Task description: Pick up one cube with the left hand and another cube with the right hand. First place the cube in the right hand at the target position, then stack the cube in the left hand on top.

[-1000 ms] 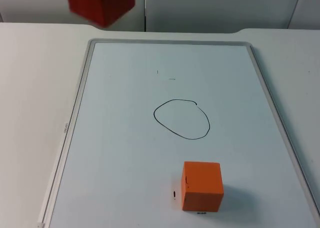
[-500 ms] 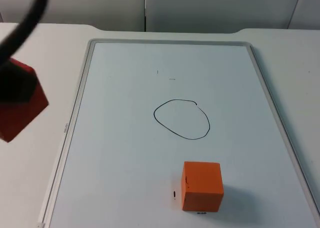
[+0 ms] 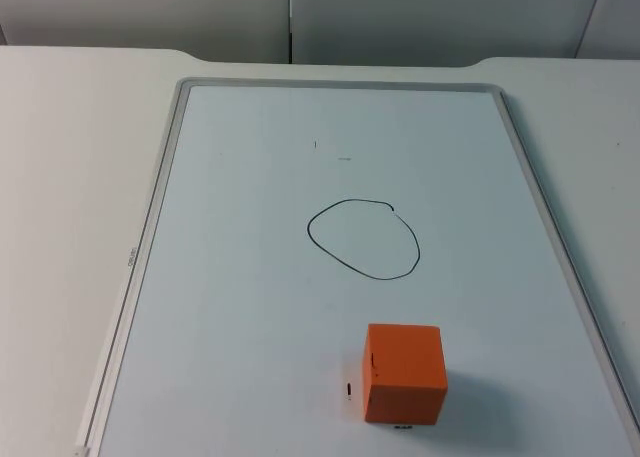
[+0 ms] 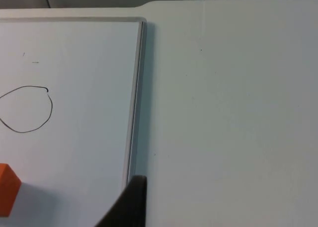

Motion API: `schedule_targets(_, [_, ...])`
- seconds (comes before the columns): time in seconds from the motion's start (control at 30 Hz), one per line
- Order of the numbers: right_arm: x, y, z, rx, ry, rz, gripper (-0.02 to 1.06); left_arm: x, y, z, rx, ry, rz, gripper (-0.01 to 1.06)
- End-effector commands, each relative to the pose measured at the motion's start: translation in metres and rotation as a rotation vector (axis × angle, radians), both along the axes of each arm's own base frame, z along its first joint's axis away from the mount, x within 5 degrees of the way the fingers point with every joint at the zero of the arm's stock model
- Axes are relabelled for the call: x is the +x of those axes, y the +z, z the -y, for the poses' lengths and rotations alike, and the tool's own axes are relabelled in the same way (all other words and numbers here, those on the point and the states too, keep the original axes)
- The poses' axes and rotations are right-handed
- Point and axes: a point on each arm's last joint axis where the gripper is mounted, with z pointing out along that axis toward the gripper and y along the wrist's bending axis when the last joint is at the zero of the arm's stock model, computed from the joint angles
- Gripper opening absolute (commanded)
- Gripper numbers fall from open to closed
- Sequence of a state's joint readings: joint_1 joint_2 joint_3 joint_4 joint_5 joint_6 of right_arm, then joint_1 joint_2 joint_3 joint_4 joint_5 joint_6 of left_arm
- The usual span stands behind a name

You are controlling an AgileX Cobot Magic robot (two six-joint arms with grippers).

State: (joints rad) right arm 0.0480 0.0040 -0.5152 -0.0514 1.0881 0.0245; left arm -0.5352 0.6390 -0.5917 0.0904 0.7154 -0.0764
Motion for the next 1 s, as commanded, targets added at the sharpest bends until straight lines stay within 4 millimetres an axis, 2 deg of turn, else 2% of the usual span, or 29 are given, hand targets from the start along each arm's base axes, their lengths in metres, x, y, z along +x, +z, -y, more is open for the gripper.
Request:
schedule_targets(0.0, [0.001, -0.001, 0.0, -0.006, -0.008, 0.007, 1.04, -0.002, 0.001, 0.0, -0.026, -0.003, 0.026, 0.19])
schedule_targets(0.3, [0.001, -0.001, 0.0, -0.006, -0.008, 0.007, 1.04, -0.011, 0.007, -0.005, -0.052, -0.003, 0.075, 0.19])
schedule_targets(0.8, [0.001, 0.001, -0.004, -0.008, 0.04, 0.002, 1.04, -0.011, 0.007, -0.006, -0.057, -0.003, 0.078, 0.19])
schedule_targets(0.87, [0.005, 0.004, -0.006, -0.022, 0.074, -0.02, 1.04, -0.011, 0.007, -0.006, -0.057, -0.003, 0.078, 0.19])
schedule_targets(0.97, [0.023, 0.02, -0.014, -0.069, 0.196, -0.069, 1.04, -0.011, 0.007, -0.006, -0.057, -0.003, 0.078, 0.19])
